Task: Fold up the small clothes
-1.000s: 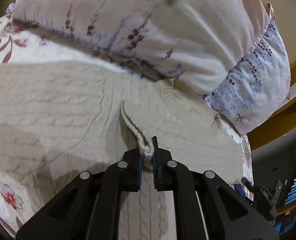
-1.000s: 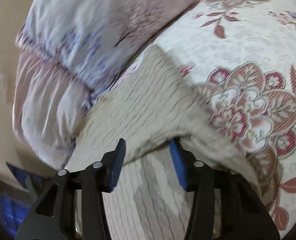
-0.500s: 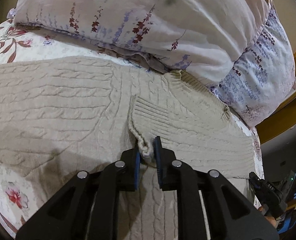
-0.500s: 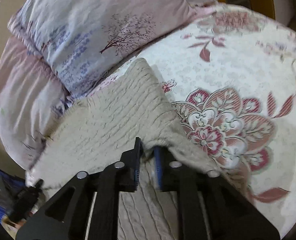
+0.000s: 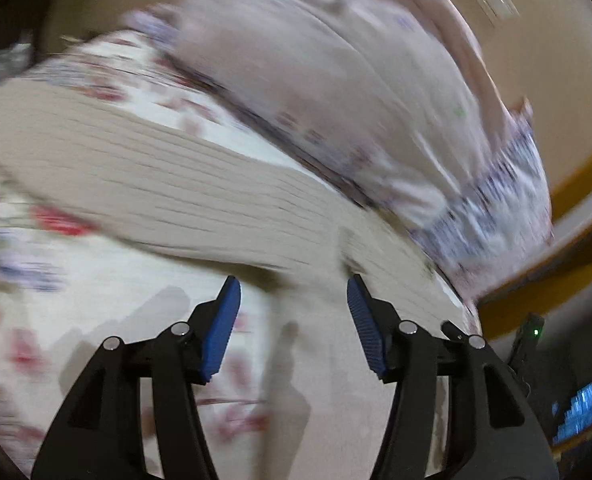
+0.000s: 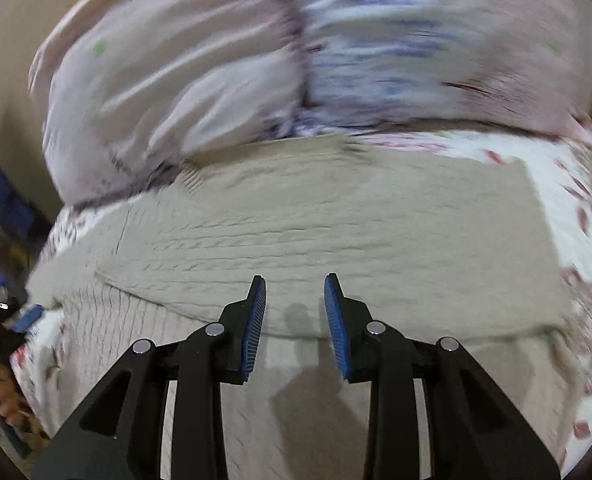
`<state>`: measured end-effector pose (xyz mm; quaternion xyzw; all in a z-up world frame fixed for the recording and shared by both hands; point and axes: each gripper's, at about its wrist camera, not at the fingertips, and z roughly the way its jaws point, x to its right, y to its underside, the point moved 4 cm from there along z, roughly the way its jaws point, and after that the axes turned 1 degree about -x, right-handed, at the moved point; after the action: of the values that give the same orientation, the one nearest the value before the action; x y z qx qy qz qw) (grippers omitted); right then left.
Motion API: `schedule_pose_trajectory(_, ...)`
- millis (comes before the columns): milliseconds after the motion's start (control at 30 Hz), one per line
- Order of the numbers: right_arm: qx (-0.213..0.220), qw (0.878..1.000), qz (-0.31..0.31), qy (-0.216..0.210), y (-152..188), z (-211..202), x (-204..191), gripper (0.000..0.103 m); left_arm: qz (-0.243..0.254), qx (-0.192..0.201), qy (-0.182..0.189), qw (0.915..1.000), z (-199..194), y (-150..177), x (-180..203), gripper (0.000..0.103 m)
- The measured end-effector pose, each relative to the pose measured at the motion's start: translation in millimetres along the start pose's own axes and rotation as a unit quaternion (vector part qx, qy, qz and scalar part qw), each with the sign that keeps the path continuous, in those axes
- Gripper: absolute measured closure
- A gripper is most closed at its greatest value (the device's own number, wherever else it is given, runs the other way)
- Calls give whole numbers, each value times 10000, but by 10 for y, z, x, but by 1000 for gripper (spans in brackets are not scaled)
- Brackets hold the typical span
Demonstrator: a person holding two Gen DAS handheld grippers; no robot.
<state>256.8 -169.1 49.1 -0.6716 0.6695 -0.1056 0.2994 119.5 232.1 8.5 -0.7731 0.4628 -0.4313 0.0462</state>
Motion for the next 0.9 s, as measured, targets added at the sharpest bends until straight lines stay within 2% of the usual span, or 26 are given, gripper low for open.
schedule_pose_trajectory(100, -338, 9987, -354, 140, 74, 217, -156, 71, -539, 273, -366, 9975, -237, -80, -441, 48)
schedule_pose_trajectory(167, -235, 9983, -456, 261, 124, 240, -207, 68, -733, 395, -529, 9951, -304, -123, -619, 48)
schedule_pose_trajectory(233, -256, 9988, -373, 182, 142, 202, -202, 66, -968, 501, -670, 9918, -336, -177, -776, 48)
schedule_pose_trajectory(267, -308, 9993, -194, -5, 147, 176, -172, 60, -1105, 521, -668, 9903, -335, -212, -838, 48)
schedule_pose_trajectory(333, -352, 9991, 42, -215, 156, 133, -119, 58, -1403, 556, -665, 9863, -313, -287, -954, 48)
schedule_pose_trajectory(433, -306, 9992, 97, -253, 187, 41, -99, 57, -1712, 630, -749, 9804, -265, -382, -1078, 48)
schedule_pose_trajectory(600, -239, 9990, 170, -348, 200, -60, -69, 54, -2167, 817, -538, 9713, -263, -465, -1262, 54)
schedule_pose_trajectory(700, -148, 9990, 191, -367, 188, -100, -42, 53, -2487, 893, -420, 9635, -270, -487, -1368, 64)
schedule_pose_trajectory(800, -82, 9990, 216, -382, 181, -135, 2, 52, -2561, 861, -360, 9621, -260, -507, -1420, 77)
schedule_pose_trajectory(867, -39, 9990, 223, -382, 181, -160, 36, 52, -2550, 892, -307, 9623, -270, -540, -1436, 95)
schedule_pose_trajectory(900, -18, 9990, 229, -388, 180, -175, 56, 52, -2508, 924, -309, 9631, -280, -558, -1423, 94)
